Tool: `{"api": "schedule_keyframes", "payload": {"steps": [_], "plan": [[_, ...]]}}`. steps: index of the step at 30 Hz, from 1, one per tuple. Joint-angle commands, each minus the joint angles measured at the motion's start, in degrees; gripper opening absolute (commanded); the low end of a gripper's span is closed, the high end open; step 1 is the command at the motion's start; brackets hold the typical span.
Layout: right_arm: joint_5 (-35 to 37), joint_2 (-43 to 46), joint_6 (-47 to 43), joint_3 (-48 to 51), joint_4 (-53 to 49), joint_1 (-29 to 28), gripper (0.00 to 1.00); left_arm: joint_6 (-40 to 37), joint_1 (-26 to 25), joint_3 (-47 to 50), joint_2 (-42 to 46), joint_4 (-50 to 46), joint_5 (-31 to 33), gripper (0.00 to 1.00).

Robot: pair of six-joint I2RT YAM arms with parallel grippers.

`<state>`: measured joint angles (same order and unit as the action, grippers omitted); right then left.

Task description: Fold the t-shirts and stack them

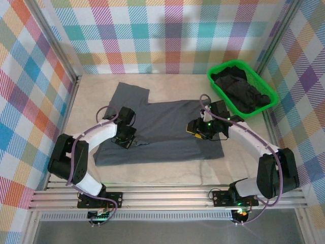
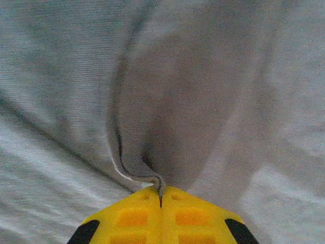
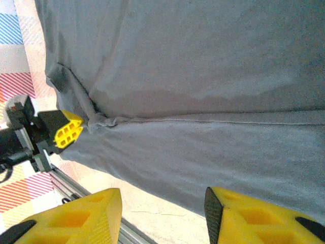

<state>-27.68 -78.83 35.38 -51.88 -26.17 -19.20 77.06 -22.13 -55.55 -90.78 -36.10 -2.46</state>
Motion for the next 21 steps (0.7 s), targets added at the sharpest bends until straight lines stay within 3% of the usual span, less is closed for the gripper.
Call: {"api": "schedule_keyframes", "payload": {"steps": [1,9,20,21], "plan": [[0.2,-0.3,0.4,-0.9,-0.5,-0.2,0.47,-5.8,-1.7,-5.3,-3.6,-2.8,1.7,0.0],[0.3,-0.7,0.9,-0.9,-0.6,-0.2,0.46,-18.5,-4.1,-21.5,-15.8,-10.8,3.5,0.0],[-0.2,-1.4,0.8,-0.7,-1.1,-0.2,0.46,-28.6,-5.9,-30.6,-24.6,-13.0,3.7,0.0],[-0.3,-1.6,0.8,-0.7,-1.1,-0.2,0.47,-29.0,-5.9,-31.3,-24.8,-13.9,4.7,0.04]]}}
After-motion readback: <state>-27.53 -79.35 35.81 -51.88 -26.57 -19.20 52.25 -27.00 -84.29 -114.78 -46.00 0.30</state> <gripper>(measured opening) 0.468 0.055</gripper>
